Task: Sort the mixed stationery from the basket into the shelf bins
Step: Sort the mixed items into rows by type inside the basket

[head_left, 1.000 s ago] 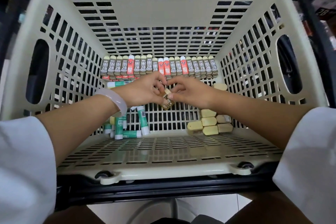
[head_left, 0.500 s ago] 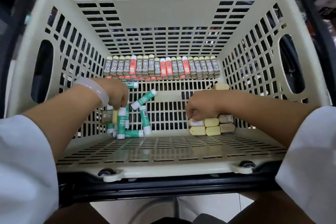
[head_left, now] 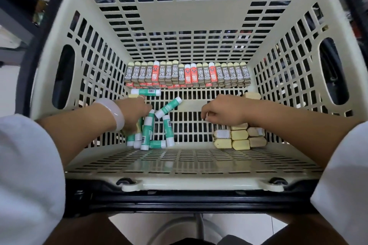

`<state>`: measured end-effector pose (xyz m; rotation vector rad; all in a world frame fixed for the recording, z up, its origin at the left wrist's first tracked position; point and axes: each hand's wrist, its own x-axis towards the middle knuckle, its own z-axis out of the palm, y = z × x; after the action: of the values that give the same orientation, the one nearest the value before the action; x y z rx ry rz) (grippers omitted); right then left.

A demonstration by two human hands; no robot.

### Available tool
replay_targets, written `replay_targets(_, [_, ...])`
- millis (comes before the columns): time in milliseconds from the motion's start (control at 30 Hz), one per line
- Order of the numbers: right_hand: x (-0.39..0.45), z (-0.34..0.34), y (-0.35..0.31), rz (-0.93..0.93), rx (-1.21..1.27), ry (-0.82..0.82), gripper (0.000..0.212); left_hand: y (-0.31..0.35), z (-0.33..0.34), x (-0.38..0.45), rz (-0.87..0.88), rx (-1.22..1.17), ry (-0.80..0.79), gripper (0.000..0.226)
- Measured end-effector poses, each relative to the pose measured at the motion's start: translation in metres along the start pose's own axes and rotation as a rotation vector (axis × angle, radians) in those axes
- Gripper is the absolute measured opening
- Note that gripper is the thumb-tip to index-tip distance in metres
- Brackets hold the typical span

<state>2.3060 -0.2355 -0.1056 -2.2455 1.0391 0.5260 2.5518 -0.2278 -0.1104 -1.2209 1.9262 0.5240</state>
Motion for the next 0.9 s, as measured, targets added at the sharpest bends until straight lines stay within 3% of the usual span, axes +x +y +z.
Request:
replay_targets(133, [0.001,-0.005,-0.005,-0.017,0.115,0.074,0.027,-0.004,-0.018,-0.006,-0.043,-0.118,0.091,0.043])
replay_targets(300, [0.004,-0.008,-0.016,-0.035,0.68,0.192,0.04,0.027,-0.034,-0.004,0.187,-0.616,0.353,0.05])
replay_targets(367, [0.004,-0.007,-0.018,-0.056,0.785,0.209,0.042,0.043,-0.035,0.002,0.258,-0.765,0.433,0.055])
replay_targets(467, [0.003,-0.01,-0.013,-0.029,0.757,0.3,0.02,0.053,-0.037,0.006,0.291,-0.94,0.45,0.063])
replay_targets(533, [0.003,-0.015,-0.004,0.008,0.548,0.338,0.023,0.053,-0.036,0.007,0.301,-1.021,0.391,0.073])
replay_targets(633, [0.0,-0.017,0.014,0.066,0.063,0.281,0.037,0.046,-0.031,0.012,0.262,-0.861,0.4,0.058])
replay_targets(700, [-0.003,-0.012,0.02,0.066,-0.106,0.098,0.036,0.037,-0.029,0.015,0.23,-0.607,0.434,0.038])
replay_targets(800, [-0.006,-0.008,0.019,0.035,-0.126,-0.168,0.032,0.028,-0.025,0.018,0.174,-0.338,0.394,0.032])
replay_targets(900, [-0.006,-0.017,0.02,0.078,-0.028,-0.019,0.028,0.027,-0.024,0.018,0.174,-0.285,0.347,0.035])
